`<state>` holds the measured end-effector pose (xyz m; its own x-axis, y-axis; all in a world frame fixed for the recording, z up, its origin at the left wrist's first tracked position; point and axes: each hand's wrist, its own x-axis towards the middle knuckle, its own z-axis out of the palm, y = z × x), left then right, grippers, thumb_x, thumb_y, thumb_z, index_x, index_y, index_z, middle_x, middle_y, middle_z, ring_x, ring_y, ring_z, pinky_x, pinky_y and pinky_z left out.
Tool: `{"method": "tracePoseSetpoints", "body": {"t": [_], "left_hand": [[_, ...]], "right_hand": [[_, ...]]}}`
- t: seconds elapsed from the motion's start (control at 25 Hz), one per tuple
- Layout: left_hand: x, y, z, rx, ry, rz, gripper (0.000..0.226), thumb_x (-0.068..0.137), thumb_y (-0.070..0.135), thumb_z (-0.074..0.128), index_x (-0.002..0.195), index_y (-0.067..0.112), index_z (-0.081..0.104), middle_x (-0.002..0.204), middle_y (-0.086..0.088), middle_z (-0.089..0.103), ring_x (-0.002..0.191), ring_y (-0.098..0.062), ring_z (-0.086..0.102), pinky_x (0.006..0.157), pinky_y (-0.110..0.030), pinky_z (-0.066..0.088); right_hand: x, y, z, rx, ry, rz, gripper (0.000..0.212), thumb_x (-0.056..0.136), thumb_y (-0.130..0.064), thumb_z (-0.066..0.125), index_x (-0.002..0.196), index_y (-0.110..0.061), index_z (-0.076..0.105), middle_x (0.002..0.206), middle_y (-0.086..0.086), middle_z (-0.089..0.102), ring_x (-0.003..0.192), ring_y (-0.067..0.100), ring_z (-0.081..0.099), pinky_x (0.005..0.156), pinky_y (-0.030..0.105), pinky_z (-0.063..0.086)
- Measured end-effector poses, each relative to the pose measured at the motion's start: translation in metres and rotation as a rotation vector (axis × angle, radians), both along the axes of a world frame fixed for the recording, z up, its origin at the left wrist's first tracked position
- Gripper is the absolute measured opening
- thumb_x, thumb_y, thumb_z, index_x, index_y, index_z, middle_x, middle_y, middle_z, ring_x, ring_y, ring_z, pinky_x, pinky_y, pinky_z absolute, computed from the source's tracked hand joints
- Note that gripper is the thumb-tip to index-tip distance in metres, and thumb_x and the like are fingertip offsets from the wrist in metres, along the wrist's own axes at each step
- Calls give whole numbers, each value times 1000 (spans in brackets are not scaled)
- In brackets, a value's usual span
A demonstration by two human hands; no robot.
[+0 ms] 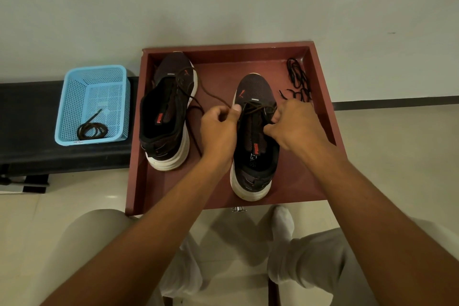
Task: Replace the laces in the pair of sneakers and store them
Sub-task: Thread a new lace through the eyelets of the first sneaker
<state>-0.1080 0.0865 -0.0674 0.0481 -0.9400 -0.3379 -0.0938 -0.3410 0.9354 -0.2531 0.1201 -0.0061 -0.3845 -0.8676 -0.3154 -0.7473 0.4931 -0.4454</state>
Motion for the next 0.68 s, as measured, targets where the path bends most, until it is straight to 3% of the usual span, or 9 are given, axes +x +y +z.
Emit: {"method": "tracePoseSetpoints", "body": {"t": [0.12, 0.32, 0.4, 0.52, 0.68], "left_hand": [[-1, -3, 0, -32, -69, -17, 24, 96, 22, 68, 82, 3, 63, 75, -9, 66, 68, -14, 59, 73, -48, 58], [5, -18, 14, -14, 68, 111, 21, 110, 16, 40, 96, 8, 53, 83, -16, 70, 62, -20, 66, 56, -31, 56], [5, -19, 15, -31, 88, 141, 21, 111, 18, 37, 98, 10, 51, 84, -17, 71, 61, -21, 67, 55, -31, 57], [3, -13, 11, -9, 77, 127, 19, 109, 20, 40, 103, 8, 53, 89, -22, 72, 63, -22, 67, 59, -35, 57], [9, -12, 10, 43, 13, 139, 5, 95, 15, 52, 98, 12, 55, 80, -10, 65, 65, -20, 64, 60, -36, 55]], "right_hand": [[1, -1, -1, 12, 18, 13, 17, 85, -23, 81, 86, -8, 73, 72, 1, 66, 60, 7, 58, 54, 22, 45], [-1, -2, -4, 17, 12, 7, 21, 82, -23, 81, 75, -13, 64, 70, 0, 63, 61, 11, 59, 52, 23, 42], [0, -3, -4, 16, 19, 13, 22, 82, -23, 81, 72, -13, 64, 70, 2, 65, 64, 15, 62, 58, 26, 46], [0, -3, -3, 9, 25, 18, 19, 82, -21, 80, 75, -8, 69, 72, 6, 68, 66, 18, 66, 63, 29, 54], [-2, -2, -1, 8, 18, 29, 18, 82, -19, 80, 77, -5, 69, 72, 8, 69, 63, 18, 65, 57, 27, 52]]}}
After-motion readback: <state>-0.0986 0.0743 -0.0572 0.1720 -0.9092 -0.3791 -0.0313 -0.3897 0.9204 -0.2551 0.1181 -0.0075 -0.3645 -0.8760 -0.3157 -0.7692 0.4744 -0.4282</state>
